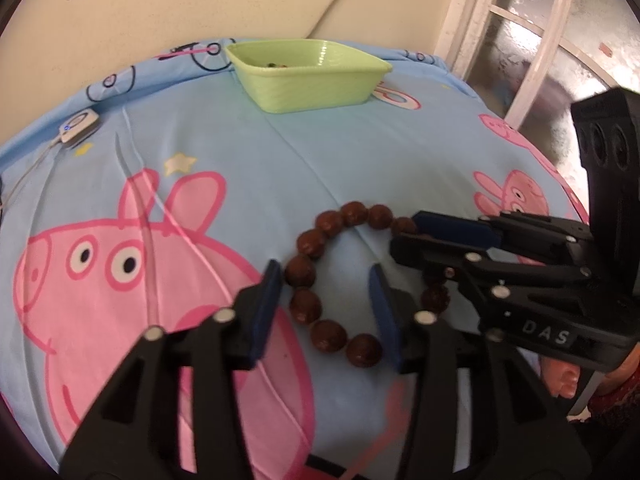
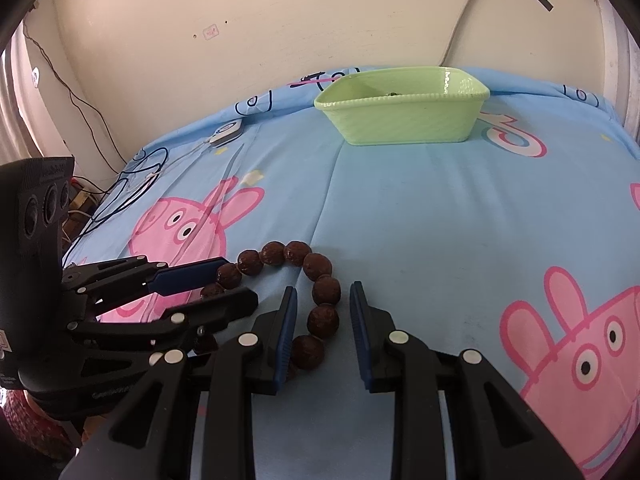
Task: Organize jewelry
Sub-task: 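Hold the brown wooden necklace with the right gripper while the left gripper hovers beside it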
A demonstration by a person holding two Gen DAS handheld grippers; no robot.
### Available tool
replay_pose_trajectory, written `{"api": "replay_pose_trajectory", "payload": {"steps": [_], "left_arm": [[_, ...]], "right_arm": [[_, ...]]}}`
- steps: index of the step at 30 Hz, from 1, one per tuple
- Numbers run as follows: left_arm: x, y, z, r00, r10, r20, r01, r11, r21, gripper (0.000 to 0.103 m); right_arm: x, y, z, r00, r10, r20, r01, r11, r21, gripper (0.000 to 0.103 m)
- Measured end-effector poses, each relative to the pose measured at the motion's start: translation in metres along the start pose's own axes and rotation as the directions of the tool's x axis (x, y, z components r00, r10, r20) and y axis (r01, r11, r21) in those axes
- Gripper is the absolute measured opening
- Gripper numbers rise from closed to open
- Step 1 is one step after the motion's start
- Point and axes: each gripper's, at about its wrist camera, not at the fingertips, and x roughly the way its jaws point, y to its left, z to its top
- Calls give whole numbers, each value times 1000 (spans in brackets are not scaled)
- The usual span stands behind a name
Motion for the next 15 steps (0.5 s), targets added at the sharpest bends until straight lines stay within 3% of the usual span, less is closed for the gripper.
{"api": "replay_pose_trajectory", "payload": {"steps": [8,15], "left_arm": [[-2,2,-1,1000,6,4,-6,1000,-15,55],[-6,19,-2,1000,21,17,-19,995,-95,55]], "right_arm": [[1,1,1,1000,-5,-2,5,1000,-1,2],[0,1,0,1000,-5,-2,5,1000,-2,2]]}}
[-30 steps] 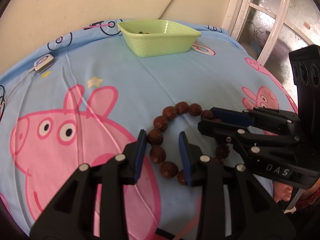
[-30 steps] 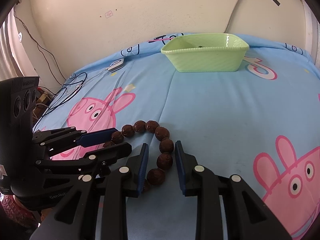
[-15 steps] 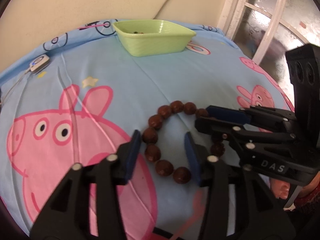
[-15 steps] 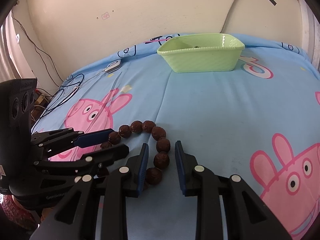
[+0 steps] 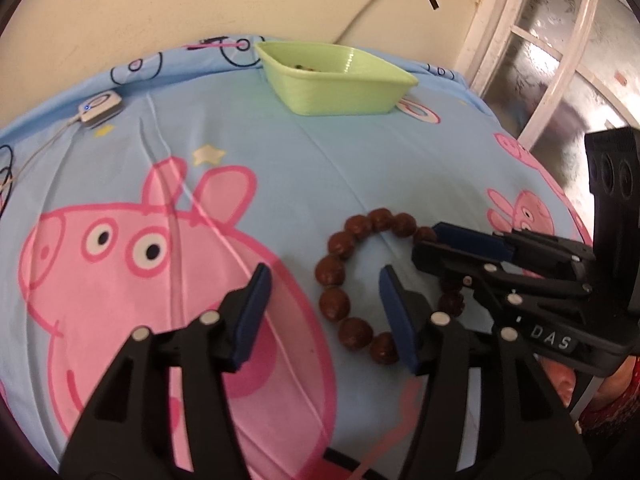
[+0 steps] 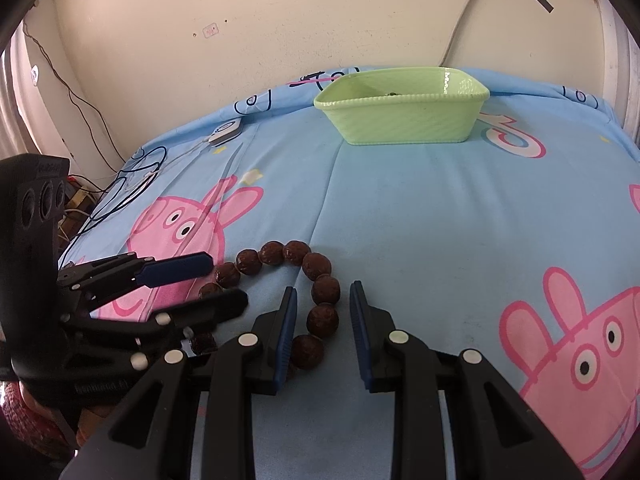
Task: Organize jewelry
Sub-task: 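Hold the brown wooden necklace with the right gripper while the left gripper hovers beside it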
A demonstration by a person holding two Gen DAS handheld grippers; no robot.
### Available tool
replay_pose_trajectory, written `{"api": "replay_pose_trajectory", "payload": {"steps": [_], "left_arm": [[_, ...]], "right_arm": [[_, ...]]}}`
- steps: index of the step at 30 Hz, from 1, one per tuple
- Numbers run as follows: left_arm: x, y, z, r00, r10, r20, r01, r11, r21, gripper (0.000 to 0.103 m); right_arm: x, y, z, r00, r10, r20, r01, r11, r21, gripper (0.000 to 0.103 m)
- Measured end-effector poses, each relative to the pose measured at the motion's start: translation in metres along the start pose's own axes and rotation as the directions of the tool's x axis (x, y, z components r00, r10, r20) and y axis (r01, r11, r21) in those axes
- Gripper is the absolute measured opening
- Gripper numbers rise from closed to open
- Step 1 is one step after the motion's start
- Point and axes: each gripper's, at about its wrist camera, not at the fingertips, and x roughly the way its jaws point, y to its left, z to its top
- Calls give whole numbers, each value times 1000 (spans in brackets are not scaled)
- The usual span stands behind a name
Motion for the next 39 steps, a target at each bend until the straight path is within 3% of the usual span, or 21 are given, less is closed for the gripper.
{"api": "replay_pose_trajectory", "payload": {"steps": [12,34,39], "left_arm": [[2,-10,-3,998,56,-10,-55,996,69,55],[3,-11,-4,998,57,-10,-57,996,72,55],[1,-7,-4,1000,27,-11,-26,998,57,55]], "right_arm": [[-3,-8,-1,1000,-8,17,7,999,52,2],[-4,-10,-2,1000,-18,23,16,998,67,3],[-4,-10,-2,1000,-17,23,15,998,68,3]]}}
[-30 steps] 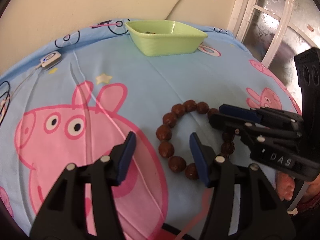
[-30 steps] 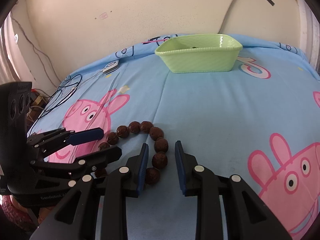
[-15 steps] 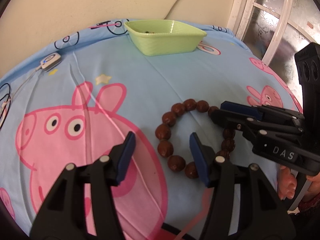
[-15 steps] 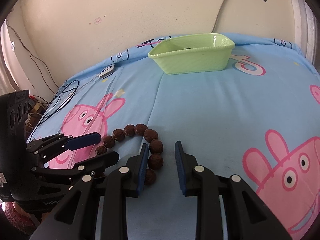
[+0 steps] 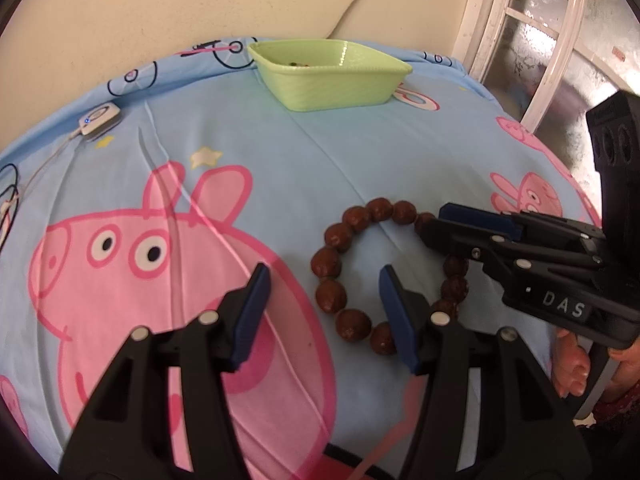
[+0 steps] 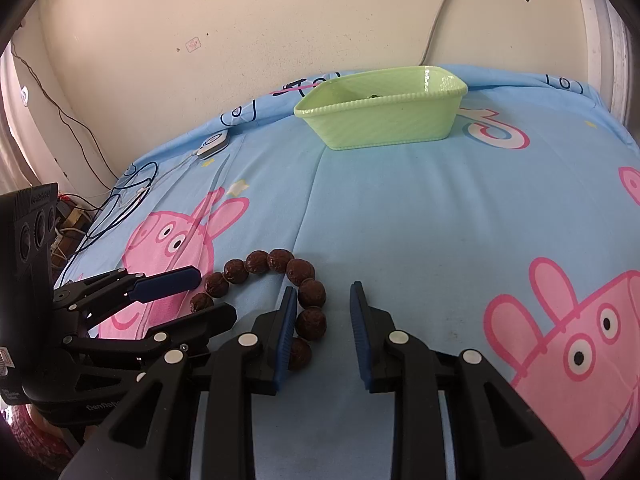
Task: Organize jewelry
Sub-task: 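Hold the brown wooden necklace with the right gripper while the left gripper hovers beside it, then grasp the brown necklace with the left gripper while the right gripper holds it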
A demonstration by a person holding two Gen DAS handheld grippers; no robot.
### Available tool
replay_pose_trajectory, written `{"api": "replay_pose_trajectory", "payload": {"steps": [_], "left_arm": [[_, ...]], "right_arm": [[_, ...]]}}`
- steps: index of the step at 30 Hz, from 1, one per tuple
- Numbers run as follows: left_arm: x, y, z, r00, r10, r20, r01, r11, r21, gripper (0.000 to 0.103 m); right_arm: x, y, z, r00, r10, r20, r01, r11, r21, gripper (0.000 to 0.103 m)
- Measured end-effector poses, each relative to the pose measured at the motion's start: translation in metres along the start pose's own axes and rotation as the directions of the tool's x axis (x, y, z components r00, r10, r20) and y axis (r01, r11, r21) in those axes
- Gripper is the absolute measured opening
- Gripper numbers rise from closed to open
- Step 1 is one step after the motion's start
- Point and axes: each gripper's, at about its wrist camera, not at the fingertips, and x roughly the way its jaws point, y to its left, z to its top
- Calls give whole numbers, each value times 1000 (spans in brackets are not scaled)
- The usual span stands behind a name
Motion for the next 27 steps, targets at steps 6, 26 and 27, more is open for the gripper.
{"api": "replay_pose_trajectory", "payload": {"steps": [6,26,27], "left_arm": [[-5,9,-5,1000,-24,0,24,1000,-2,55],[-9,6,38,1000,-31,4,31,1000,-1,14],[-13,8,50,999,-38,22,38,999,-7,14]], "right_arm": [[0,0,0,1000,-3,0,3,1000,-2,3],[-4,5,21,996,87,8,-86,994,-74,0],[-7,4,29,995,101,28,-98,992,-74,0]]}}
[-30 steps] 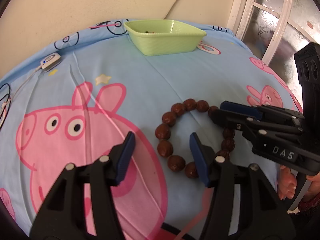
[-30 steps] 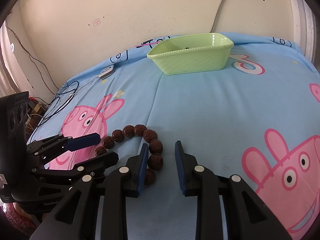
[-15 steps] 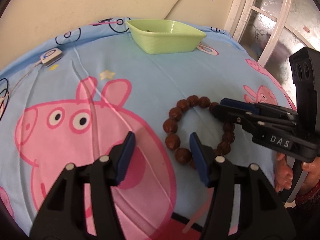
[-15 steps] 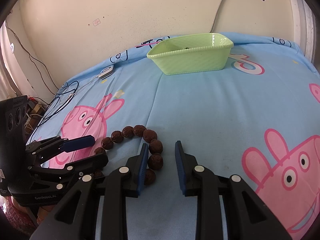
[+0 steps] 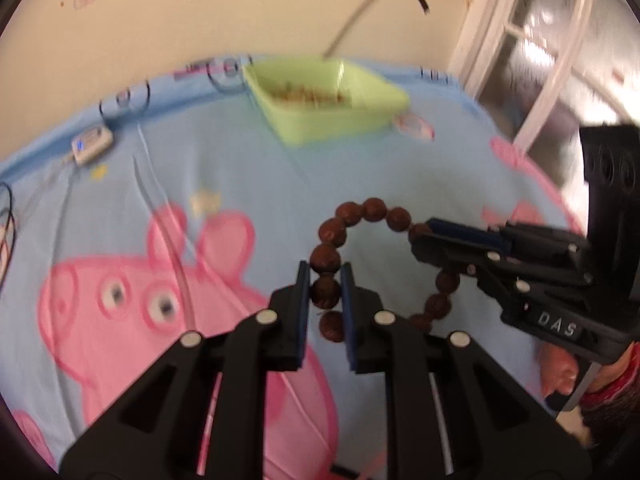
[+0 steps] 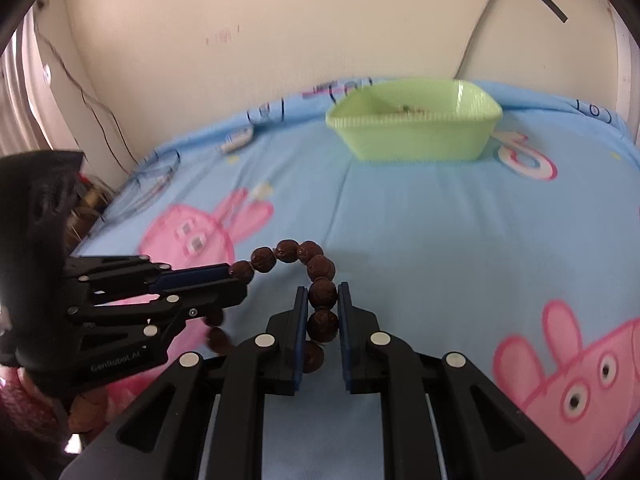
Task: Organize jewelry
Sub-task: 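Grasp the brown necklace with the left gripper while the right gripper holds it, then carry the brown necklace over the green basket and open both grippers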
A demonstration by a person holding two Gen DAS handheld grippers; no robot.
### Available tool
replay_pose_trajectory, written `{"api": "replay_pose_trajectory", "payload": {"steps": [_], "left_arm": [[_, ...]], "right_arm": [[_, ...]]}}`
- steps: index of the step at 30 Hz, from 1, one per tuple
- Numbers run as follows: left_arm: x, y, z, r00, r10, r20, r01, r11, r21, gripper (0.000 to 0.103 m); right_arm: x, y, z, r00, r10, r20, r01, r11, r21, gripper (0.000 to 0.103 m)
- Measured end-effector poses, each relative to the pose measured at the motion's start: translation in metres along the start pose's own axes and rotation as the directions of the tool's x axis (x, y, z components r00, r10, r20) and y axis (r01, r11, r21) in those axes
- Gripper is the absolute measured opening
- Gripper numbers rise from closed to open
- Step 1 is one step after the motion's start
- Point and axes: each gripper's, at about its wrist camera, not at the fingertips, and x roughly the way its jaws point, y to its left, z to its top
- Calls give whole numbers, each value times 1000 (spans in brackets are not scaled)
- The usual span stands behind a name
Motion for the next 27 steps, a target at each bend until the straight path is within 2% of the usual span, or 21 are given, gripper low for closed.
{"api": "replay_pose_trajectory", "payload": {"steps": [4,6,11,13,14,15,17,19,22,27], "left_arm": [[-6,3,53,997,6,77,-6,1000,12,14],[4,3,85,995,17,103,-20,1000,24,14],[53,2,144,996,39,85,-41,999,28,14],[80,1,158,997,54,63,-57,997,42,15],[88,1,161,995,79,52,-82,996,43,21],[98,5,164,992,122,41,-123,992,34,23],[99,15,164,992,118,48,-117,993,-20,23],[88,24,158,993,98,72,-94,993,-65,23],[73,27,141,990,112,81,-106,991,-79,23],[48,12,90,989,130,70,-126,990,-61,23]], "right_arm": [[-9,-7,39,996,12,90,-11,1000,-11,0],[-9,-17,63,991,4,130,-4,1000,-1,0],[16,-56,115,984,-62,169,53,997,57,0],[24,-65,121,983,-79,164,68,995,71,0],[31,-73,125,983,-93,160,81,993,83,0],[38,-81,128,981,-115,154,100,990,101,0],[50,-99,131,978,-164,132,142,977,160,0],[44,-112,127,976,-152,158,116,970,215,0],[30,-117,117,972,-139,189,93,967,236,0],[18,-110,94,982,-100,159,51,958,283,0]]}}
